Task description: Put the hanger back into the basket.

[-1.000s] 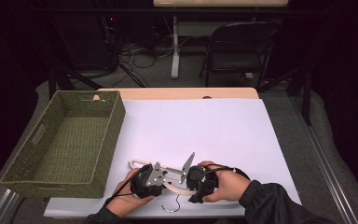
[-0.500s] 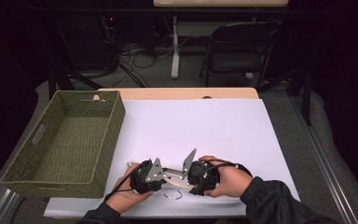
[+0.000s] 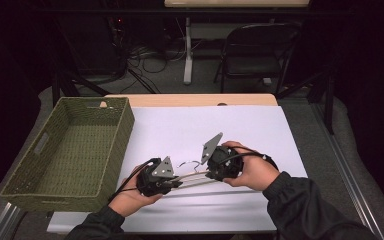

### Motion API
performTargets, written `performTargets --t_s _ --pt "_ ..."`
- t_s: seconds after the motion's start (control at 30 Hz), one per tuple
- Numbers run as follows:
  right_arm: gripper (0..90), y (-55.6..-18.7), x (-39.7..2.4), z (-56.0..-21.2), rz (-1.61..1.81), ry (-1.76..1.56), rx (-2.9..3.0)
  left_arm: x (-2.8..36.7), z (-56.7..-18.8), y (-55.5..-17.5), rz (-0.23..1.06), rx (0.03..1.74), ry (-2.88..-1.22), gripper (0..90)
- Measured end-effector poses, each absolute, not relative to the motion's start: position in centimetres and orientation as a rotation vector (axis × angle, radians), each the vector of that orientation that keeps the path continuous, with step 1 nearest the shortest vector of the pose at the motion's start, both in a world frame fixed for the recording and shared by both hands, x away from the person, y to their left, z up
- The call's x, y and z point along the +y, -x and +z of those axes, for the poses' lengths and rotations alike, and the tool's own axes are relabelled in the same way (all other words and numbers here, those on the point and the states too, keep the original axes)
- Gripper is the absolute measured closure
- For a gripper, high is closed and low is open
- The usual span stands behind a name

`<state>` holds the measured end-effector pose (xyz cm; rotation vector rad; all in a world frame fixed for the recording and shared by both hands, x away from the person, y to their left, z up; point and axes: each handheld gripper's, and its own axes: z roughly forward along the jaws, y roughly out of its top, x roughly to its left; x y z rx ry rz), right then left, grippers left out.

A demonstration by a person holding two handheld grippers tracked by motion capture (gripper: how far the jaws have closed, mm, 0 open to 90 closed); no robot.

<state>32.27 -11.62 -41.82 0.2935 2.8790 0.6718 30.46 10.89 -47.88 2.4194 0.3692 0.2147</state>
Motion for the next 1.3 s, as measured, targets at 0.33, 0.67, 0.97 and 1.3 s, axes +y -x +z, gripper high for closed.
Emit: performTargets --t_s 0.33,0.67,0.97,1.3 --pt "77.4 -33.0 -11.5 -41.8 0.66 -0.298 2.887 11.1 -47.8 -30.4 0.169 0.39 -2.42 84.4" --pt "77.7 -33.6 -11.0 -43.1 0.625 -0.307 2.918 11.3 -48.6 -31.2 0.071 0.438 -2.441 83.8" --pt "78.5 -33.6 -10.9 -43.6 0.602 -0.311 2.929 11.0 -48.9 -31.3 0.067 0.428 -2.468 81.9" --pt "80.1 -33.5 -10.9 -44.0 0.588 -0.297 2.942 10.9 -49.4 -31.4 0.046 0.439 -2.516 78.7"
